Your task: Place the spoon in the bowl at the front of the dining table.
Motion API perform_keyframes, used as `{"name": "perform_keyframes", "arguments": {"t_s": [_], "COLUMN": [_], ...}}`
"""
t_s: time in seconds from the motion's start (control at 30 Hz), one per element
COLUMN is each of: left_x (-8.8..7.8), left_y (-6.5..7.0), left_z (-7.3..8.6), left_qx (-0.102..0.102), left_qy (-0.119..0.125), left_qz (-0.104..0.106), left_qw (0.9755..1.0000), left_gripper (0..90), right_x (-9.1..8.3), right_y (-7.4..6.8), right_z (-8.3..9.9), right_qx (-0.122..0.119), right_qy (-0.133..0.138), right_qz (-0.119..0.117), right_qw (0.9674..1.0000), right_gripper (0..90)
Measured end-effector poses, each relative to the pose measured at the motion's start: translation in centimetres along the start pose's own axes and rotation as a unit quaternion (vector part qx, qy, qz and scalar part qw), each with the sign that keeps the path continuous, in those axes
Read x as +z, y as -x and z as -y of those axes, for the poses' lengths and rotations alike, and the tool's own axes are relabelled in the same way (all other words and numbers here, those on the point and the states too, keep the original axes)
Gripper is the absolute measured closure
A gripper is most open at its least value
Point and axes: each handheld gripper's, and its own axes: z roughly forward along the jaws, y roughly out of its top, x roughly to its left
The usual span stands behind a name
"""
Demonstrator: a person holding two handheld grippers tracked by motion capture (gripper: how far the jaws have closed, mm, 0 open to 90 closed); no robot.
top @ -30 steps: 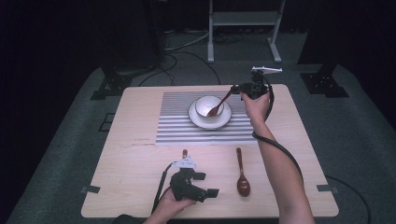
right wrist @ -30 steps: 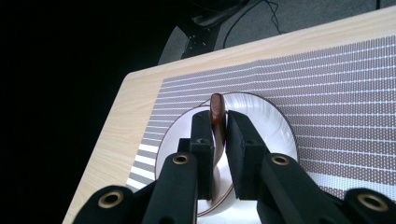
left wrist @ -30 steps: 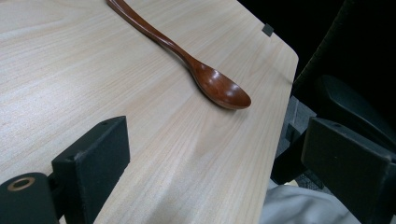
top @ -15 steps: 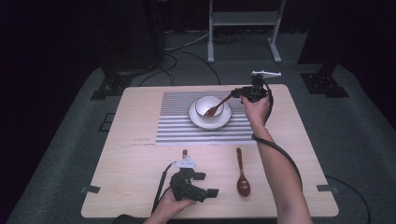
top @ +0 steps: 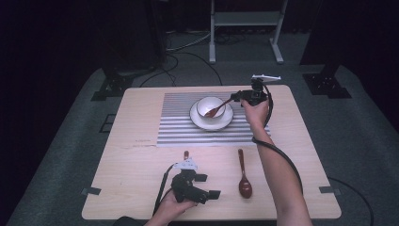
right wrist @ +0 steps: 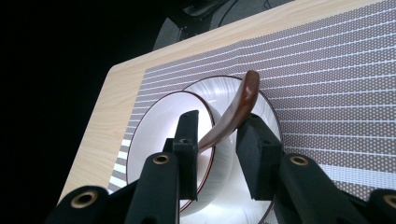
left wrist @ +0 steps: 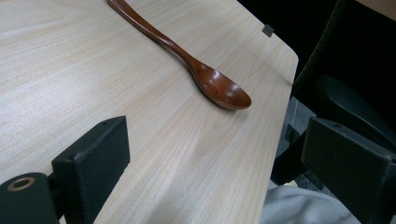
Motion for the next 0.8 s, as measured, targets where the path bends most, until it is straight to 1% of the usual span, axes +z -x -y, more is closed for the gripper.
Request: {"name": "perform_keyframes", "arguments": {"t_s": [0.3, 0.67, 0.8], "left_x": [0.0, -0.1, -0.1], "left_y": [0.0, 0.0, -0.1], "left_z": [0.0, 0.0, 0.0], "left_qx": [-0.001, -0.003, -0.003], "left_qy": [0.002, 0.004, 0.005], "left_qz": [0.0, 0.0, -0.001], "left_qw": [1.0, 1.0, 1.0], "left_gripper": [6.7, 6.7, 6.7], "right_x": [0.6, 1.0, 1.2], "right_y": [0.1, 0.7, 0.9], "right_z": [0.3, 0.5, 0.6], "right_qx": [0.002, 0.005, 0.002], "right_qy": [-0.007, -0.012, -0.015], "right_qz": [0.0, -0.003, -0.002], "right_qw": [1.0, 0.9999, 0.9999], "right_gripper": [67.9, 67.8, 67.2]}}
